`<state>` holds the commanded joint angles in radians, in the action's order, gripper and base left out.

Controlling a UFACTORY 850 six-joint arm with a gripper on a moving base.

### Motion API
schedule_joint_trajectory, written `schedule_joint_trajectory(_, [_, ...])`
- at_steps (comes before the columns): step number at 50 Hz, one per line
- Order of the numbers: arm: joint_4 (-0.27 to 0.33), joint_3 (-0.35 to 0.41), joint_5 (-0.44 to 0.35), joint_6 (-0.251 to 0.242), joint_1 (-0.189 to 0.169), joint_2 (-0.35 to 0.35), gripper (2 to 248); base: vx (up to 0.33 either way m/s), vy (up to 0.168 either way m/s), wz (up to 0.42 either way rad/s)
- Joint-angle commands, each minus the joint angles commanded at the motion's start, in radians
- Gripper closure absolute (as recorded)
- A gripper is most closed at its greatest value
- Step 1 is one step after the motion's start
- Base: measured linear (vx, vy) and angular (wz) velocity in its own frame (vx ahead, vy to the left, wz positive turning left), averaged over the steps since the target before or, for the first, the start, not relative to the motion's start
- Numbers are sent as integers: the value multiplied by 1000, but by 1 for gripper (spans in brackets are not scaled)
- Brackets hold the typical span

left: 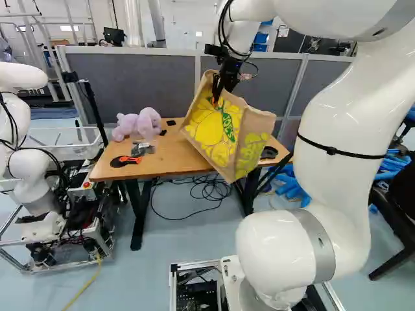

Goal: Pick up the bag on the ground and place it on the table

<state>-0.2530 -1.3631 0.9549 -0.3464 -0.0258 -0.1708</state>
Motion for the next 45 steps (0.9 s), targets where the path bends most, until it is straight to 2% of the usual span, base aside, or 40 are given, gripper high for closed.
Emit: schedule_joint_trajectory(45, [0, 0, 0, 0, 0, 0, 215, 81, 101, -14])
